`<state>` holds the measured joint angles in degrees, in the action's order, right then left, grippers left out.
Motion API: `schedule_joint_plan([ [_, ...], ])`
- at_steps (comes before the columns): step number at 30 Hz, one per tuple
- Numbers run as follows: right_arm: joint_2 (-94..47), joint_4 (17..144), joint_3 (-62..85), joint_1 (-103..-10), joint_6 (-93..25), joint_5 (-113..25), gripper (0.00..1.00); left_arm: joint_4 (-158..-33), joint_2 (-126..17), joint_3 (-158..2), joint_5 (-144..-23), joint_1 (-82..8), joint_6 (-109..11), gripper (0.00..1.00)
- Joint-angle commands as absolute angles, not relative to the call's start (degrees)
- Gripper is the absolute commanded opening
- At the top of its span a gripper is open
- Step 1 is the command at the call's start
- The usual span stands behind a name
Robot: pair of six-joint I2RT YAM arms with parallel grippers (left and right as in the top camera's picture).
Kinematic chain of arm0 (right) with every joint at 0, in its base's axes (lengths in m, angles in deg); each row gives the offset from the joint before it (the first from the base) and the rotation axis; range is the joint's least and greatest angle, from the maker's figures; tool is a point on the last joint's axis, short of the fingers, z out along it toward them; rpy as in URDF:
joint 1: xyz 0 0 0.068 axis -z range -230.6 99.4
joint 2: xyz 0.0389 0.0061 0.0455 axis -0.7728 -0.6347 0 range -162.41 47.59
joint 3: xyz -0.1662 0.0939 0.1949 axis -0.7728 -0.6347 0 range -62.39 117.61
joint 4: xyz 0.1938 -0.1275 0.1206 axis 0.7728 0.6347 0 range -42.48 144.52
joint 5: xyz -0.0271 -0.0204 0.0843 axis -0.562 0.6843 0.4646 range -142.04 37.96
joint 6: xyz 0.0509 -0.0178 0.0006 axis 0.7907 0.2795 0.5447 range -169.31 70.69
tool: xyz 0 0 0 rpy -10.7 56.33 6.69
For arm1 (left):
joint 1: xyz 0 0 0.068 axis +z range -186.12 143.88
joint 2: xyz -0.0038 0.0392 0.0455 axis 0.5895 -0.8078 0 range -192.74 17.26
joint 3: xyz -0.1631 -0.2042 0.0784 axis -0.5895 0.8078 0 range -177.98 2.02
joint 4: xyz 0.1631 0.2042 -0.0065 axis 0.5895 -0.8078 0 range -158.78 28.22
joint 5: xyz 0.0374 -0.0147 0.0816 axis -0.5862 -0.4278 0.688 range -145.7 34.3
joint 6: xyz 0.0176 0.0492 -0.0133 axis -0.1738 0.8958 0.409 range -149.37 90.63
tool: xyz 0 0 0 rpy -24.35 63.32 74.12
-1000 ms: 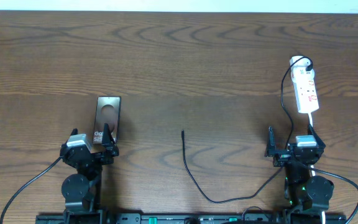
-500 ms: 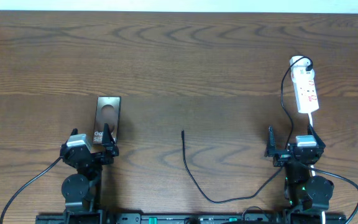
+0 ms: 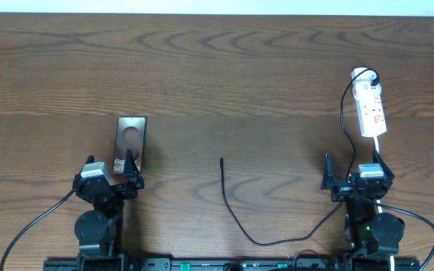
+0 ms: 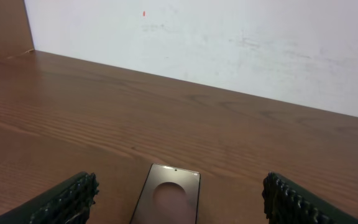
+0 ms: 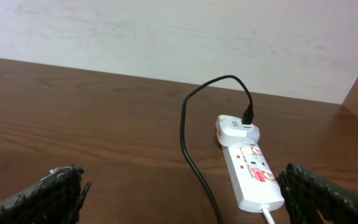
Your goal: Plug charger to phone and switch on socket
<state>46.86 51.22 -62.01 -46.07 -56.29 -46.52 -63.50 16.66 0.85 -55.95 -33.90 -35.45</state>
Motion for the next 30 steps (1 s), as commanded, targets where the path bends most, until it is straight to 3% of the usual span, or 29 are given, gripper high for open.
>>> schedule_joint_plan([
  [1,46.9,51.5,-62.1,-46.6,-57.1,-47.2,0.99,-66.0,17.0,1.8,-54.8,-33.7,-35.0,0.87],
  [19,46.8,51.5,-62.1,-46.6,-57.1,-47.2,0.99,-66.0,14.3,-3.1,-55.3,-33.7,-34.8,0.88],
  [30,46.8,51.5,-62.1,-46.6,-57.1,-47.2,0.99,-67.8,-8.5,-23.2,-55.3,-33.7,-30.9,0.87],
])
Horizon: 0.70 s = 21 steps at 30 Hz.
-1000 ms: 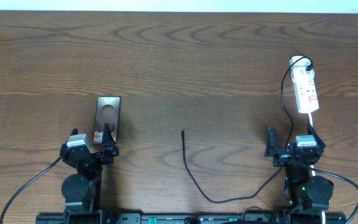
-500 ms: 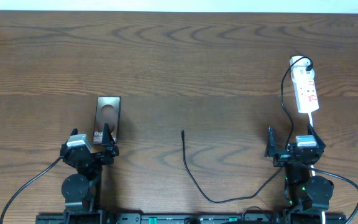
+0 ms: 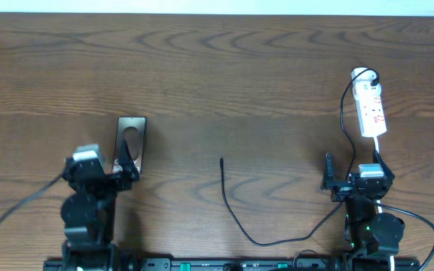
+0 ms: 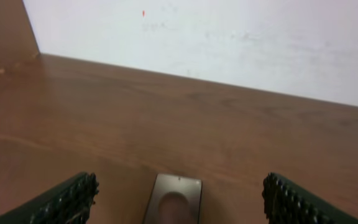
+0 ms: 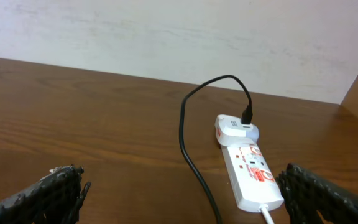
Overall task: Plug charger to phone and switch on socket
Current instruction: 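Raise the left arm and move the left gripper over the phone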
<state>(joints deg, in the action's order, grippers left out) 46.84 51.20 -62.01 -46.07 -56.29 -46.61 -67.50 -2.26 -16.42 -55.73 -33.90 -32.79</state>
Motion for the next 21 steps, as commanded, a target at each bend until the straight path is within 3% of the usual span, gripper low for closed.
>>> schedule_joint_plan([
  [1,46.8,51.5,-62.1,-46.6,-57.1,-47.2,0.99,-68.7,-11.4,-26.0,-55.3,-33.7,-30.5,0.87],
  [21,46.8,51.5,-62.1,-46.6,-57.1,-47.2,0.99,-115.0,-65.4,-83.7,-58.2,-33.7,-28.7,0.87],
])
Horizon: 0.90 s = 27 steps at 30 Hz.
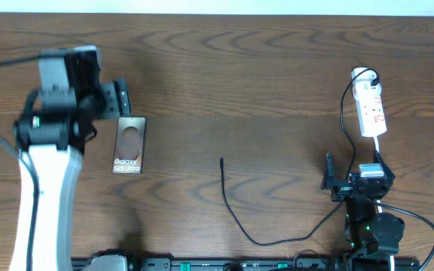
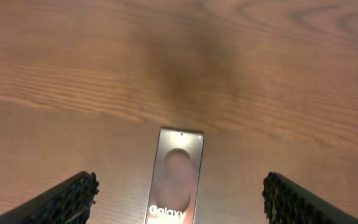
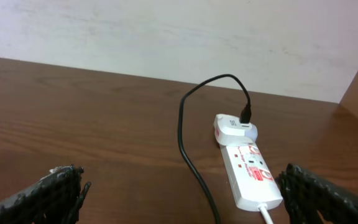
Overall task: Plug charger to phone and switch on socket
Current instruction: 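Raise the left arm and move the left gripper over the phone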
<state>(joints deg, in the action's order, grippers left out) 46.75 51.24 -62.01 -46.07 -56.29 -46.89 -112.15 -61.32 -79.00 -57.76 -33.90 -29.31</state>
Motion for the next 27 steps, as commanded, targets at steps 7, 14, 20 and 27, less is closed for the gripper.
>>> schedule_joint_plan([
  [7,46.8,51.5,-62.1,-46.6,-57.1,-47.2,0.99,-124.1,-73.4,-87.4,-58.3,-33.7,-28.7,0.87],
  [14,46.8,51.5,-62.1,-46.6,-57.1,-47.2,0.99,-126.2,-75.4,-87.4,-58.2,-33.7,-28.7,0.31],
  [20,46.8,51.5,-62.1,-46.6,-57.1,-47.2,0.99,-125.8,-75.4,-87.4,-58.2,-33.7,-28.8,0.99],
  [27,46.8,51.5,-62.1,-46.6,-57.1,-47.2,0.99,-126.1,-75.4,-87.3,-58.2,-33.7,-28.7,0.98],
])
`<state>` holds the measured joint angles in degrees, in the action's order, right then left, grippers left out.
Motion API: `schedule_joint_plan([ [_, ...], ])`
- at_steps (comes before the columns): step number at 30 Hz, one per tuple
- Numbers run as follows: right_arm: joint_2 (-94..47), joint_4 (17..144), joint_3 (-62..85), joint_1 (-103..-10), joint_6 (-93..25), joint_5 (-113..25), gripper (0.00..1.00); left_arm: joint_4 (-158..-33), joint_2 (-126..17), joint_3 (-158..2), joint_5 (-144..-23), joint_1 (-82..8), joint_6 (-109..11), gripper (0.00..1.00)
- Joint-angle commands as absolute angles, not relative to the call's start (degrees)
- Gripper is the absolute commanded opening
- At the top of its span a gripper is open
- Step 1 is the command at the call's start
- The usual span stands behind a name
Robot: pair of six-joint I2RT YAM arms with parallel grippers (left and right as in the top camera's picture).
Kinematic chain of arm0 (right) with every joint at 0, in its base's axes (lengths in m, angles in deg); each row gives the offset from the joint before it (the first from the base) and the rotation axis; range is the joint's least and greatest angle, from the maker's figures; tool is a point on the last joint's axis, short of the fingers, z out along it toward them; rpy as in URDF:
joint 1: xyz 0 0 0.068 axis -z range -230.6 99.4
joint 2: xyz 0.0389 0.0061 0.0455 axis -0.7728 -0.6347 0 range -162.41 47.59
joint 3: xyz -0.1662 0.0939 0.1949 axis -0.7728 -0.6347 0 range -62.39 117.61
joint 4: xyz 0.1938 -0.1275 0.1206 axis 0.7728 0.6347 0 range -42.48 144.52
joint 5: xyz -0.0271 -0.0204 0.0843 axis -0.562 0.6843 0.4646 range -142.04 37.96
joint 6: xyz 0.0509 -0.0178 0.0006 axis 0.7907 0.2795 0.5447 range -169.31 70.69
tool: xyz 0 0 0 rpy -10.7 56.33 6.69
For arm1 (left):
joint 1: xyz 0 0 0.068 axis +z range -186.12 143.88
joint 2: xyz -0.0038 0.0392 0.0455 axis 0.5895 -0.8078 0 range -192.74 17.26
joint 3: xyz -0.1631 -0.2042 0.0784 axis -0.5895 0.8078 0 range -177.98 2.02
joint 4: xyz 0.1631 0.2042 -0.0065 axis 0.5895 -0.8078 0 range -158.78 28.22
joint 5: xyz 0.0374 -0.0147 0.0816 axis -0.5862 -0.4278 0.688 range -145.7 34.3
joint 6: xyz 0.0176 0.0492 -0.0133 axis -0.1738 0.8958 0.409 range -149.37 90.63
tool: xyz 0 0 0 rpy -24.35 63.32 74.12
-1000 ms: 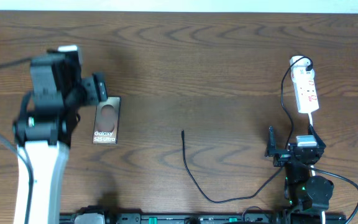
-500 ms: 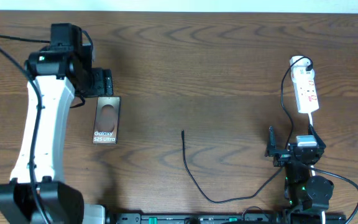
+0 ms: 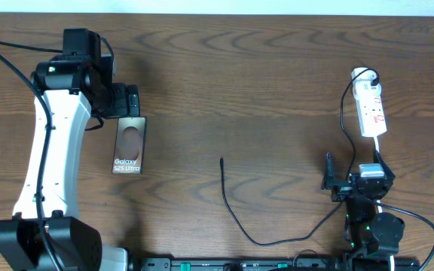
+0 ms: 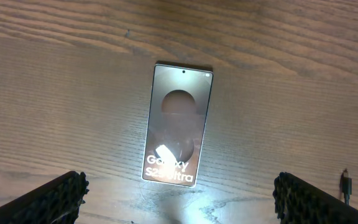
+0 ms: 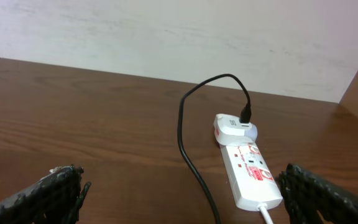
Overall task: Plug charger to phone and switch on socket
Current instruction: 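Raise the left arm and move the left gripper over the phone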
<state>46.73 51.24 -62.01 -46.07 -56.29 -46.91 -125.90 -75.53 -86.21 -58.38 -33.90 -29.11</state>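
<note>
The phone point(image 3: 129, 144) lies flat at the table's left, screen up, reading "Galaxy S25 Ultra". It shows whole in the left wrist view point(image 4: 178, 124). My left gripper point(image 3: 123, 101) hangs open high above it, pointing down, fingers wide either side point(image 4: 179, 208). The black charger cable has its free plug end point(image 3: 221, 159) mid-table, also at the left wrist view's edge point(image 4: 345, 184). It runs to the white adapter point(image 5: 235, 127) in the white power strip point(image 3: 371, 110) at the right. My right gripper point(image 3: 353, 178) rests open and empty near the front edge.
The cable's slack point(image 3: 266, 242) loops along the front edge between the two arm bases. A white lead point(image 5: 267, 215) leaves the strip's near end, close to my right gripper. A pale wall backs the table's far edge.
My left gripper has shifted a little to the right and now looks straight down at the phone, which fills the middle of its view. The right arm, cable and phone are unchanged.
My left gripper first sat open and low at the front edge, just behind the phone's near end. It then stood slightly to the left. Later the arm was stretched out high beyond the phone's far left, and now hangs over it. The right arm stayed parked.
</note>
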Motion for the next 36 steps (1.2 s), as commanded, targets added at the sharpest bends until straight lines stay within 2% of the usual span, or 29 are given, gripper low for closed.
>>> schedule_joint_plan([
  [1,46.8,51.5,-62.1,-46.6,-57.1,-47.2,0.99,-126.1,-75.4,-87.3,-58.2,-33.7,-28.7,0.98],
  [16,46.8,51.5,-62.1,-46.6,-57.1,-47.2,0.99,-126.0,-78.1,-82.2,-58.2,-33.7,-28.7,0.98],
  [33,46.8,51.5,-62.1,-46.6,-57.1,-47.2,0.99,-126.0,-92.5,-81.8,-58.2,-33.7,-28.6,0.98],
  [36,46.8,51.5,-62.1,-46.6,-57.1,-47.2,0.99,-125.9,-93.9,-81.4,-58.2,-33.7,-25.5,0.98],
])
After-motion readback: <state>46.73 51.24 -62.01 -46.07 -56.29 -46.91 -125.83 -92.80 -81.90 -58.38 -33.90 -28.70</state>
